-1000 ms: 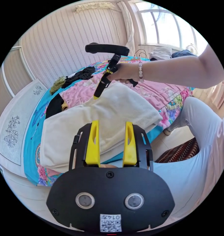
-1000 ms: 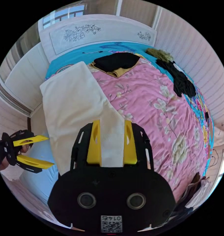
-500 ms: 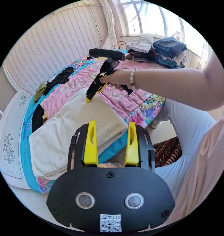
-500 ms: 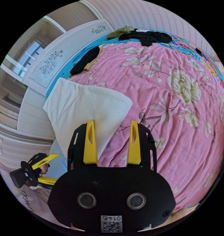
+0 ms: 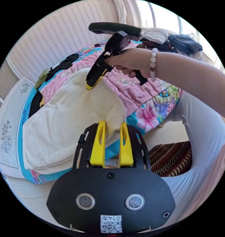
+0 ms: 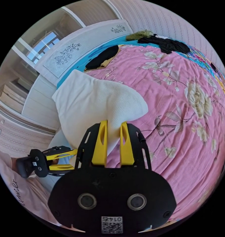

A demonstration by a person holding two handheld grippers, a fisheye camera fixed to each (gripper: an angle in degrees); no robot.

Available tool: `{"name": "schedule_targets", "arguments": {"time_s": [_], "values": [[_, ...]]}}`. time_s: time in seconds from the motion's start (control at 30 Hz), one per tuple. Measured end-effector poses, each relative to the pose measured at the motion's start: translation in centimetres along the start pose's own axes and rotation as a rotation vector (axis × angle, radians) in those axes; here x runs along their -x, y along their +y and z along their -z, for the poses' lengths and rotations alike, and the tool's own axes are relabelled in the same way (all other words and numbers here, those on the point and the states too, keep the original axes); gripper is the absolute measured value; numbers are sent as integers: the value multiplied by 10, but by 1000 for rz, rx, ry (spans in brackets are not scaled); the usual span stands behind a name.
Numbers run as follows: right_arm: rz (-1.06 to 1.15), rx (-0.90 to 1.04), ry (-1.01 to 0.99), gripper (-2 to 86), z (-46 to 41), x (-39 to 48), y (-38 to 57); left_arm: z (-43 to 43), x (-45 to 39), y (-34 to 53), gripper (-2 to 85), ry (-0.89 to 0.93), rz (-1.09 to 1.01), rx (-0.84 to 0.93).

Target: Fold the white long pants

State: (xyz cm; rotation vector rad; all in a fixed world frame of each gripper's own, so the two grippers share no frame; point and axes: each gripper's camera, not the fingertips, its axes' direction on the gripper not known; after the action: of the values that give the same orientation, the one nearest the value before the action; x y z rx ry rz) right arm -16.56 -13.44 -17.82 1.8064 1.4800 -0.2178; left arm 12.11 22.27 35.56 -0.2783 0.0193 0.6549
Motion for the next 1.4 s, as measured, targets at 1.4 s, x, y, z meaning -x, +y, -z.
{"name": "schedule_targets", "arguments": {"time_s": [1.4], "values": [[40,-48,22,106,33,34,28,173,122,114,49,279,541,-350]]}}
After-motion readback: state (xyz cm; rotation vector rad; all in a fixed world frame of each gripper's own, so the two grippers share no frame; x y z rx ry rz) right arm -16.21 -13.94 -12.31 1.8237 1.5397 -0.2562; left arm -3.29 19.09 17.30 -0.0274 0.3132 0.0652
